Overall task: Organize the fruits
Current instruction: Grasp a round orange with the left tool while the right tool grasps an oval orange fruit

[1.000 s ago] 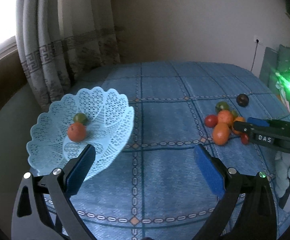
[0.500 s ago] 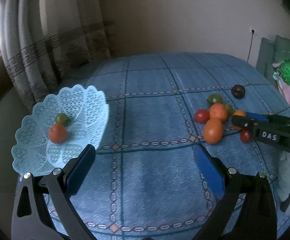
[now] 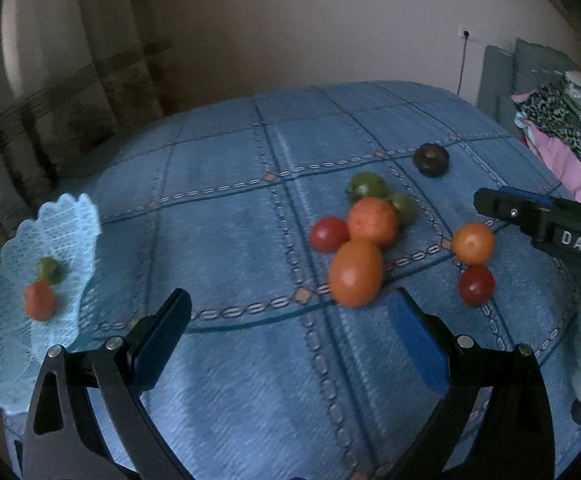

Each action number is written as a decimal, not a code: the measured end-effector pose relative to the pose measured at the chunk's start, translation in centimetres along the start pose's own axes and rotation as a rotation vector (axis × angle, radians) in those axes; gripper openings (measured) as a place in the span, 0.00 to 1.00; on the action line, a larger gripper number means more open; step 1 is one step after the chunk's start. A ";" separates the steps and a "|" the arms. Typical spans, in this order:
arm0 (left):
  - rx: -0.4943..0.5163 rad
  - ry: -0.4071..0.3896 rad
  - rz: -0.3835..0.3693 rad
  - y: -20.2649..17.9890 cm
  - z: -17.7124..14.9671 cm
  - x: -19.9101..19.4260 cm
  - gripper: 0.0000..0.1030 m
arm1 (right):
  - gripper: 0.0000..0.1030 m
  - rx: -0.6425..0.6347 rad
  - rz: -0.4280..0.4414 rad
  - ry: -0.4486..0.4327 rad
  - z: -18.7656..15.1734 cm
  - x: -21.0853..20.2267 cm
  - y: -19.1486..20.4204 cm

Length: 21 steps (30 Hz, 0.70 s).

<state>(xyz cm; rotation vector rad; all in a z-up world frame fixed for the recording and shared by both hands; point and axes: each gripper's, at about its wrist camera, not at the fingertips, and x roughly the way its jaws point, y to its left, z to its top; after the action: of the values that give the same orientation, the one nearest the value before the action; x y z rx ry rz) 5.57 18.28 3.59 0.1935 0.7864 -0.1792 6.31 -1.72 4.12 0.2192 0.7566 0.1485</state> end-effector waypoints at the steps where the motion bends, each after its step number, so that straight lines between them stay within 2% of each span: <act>1: 0.006 0.000 -0.004 -0.2 0.2 0.2 0.97 | 0.41 0.005 0.006 -0.001 0.0 0.0 -0.1; 4: 0.018 0.007 -0.008 -0.9 0.4 1.0 0.88 | 0.41 0.018 0.020 0.000 -0.1 0.1 -0.4; 6: 0.013 0.022 -0.018 -1.1 0.5 1.8 0.77 | 0.41 0.037 0.031 0.003 -0.2 0.2 -0.7; 10: -0.006 0.038 -0.057 -1.3 0.7 3.1 0.68 | 0.41 0.080 0.047 0.034 -0.6 0.9 -1.6; 13: -0.009 0.036 -0.083 -1.5 0.9 3.6 0.57 | 0.41 0.087 0.064 0.049 -0.8 1.2 -1.6; 15: -0.024 0.033 -0.125 -1.5 0.7 3.8 0.48 | 0.42 0.091 0.077 0.050 -0.9 1.2 -1.5; 17: -0.034 0.023 -0.151 -1.4 0.6 3.7 0.36 | 0.48 0.092 0.088 0.048 -0.9 1.2 -1.3; 18: -0.038 0.017 -0.153 -1.4 0.6 3.4 0.33 | 0.54 0.095 0.093 0.045 -1.0 1.3 -1.3; 21: -0.044 0.009 -0.143 -1.3 0.4 3.2 0.33 | 0.56 0.090 0.100 0.044 -1.1 1.5 -1.0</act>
<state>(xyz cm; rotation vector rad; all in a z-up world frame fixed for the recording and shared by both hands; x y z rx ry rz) 7.71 16.70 1.44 0.0968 0.8131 -0.2962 6.68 -2.24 2.07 0.3408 0.7971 0.2144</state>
